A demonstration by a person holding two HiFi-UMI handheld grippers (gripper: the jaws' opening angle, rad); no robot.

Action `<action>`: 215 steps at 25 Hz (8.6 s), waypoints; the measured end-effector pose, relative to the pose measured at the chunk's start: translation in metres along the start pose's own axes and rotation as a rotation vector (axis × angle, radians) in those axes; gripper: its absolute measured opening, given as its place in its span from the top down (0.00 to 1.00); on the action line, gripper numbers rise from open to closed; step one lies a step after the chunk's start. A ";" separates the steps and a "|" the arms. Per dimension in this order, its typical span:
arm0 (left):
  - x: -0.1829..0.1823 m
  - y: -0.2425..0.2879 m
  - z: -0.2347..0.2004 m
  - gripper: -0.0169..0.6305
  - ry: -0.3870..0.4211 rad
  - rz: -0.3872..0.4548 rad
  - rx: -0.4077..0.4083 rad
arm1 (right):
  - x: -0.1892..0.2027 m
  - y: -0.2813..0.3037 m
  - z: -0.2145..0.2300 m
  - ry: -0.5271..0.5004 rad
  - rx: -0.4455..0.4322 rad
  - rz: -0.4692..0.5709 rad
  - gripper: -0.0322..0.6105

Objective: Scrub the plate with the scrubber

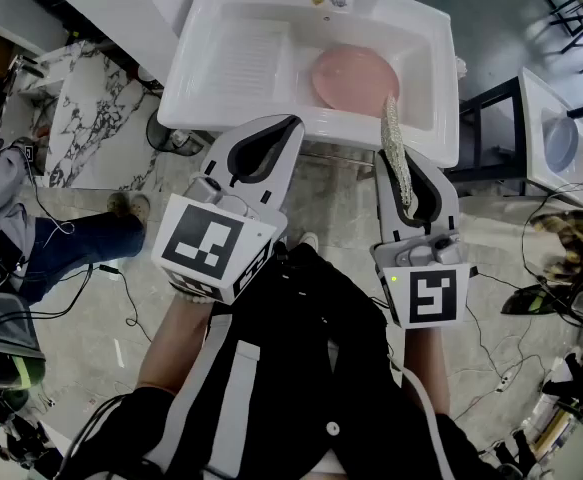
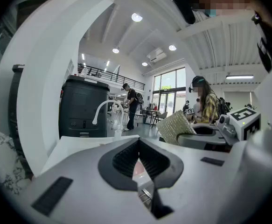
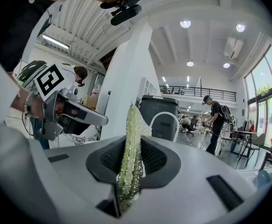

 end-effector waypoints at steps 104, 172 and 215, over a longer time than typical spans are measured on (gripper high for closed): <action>0.028 0.276 -0.130 0.97 -0.265 -0.221 -0.231 | 0.151 0.272 0.187 0.119 -0.246 -0.329 0.84; 0.197 0.410 -0.199 0.82 -0.736 -0.747 0.002 | 0.285 0.389 0.094 -0.704 -0.584 -0.572 0.84; 0.201 0.409 -0.193 0.95 -0.612 -0.790 -0.076 | 0.250 0.367 0.160 -0.283 -0.896 -0.551 0.84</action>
Point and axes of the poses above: the fingertips, and each gripper's own axes: y forward along the fingers, z to its right, x out of its underside, the point moved 9 cm from there along -y, backward along the fingers, and after that the axes turned 10 degrees about -z, right-handed, at the moved point
